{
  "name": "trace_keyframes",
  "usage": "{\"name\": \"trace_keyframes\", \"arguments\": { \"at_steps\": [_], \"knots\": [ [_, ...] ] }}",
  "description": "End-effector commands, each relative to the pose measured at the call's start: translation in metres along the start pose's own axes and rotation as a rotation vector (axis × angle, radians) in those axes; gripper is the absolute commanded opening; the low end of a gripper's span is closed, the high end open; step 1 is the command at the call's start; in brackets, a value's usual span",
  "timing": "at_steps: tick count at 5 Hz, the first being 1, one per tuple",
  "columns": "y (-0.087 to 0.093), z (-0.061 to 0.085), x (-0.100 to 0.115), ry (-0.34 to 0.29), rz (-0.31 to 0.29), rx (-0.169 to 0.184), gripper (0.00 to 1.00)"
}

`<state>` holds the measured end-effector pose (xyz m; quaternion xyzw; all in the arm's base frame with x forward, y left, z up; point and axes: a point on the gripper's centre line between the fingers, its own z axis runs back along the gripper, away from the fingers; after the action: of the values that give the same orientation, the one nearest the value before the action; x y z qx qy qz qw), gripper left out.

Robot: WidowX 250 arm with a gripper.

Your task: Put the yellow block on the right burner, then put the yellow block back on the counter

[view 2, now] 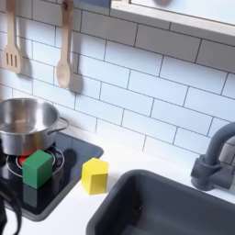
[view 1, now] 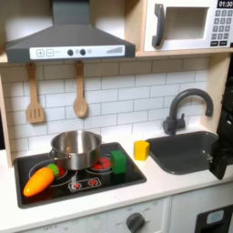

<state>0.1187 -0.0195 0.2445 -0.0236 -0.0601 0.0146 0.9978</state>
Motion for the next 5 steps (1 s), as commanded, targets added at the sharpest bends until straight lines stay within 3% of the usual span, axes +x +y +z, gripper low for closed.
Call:
{"name": "trace_keyframes", "arguments": {
  "at_steps": [1, 5],
  "knots": [
    [0.000, 0.000, 0.000, -0.002, 0.000, 0.000, 1.00],
    [0.014, -0.022, 0.044, 0.012, 0.065, -0.054, 1.00]
  ]
}}
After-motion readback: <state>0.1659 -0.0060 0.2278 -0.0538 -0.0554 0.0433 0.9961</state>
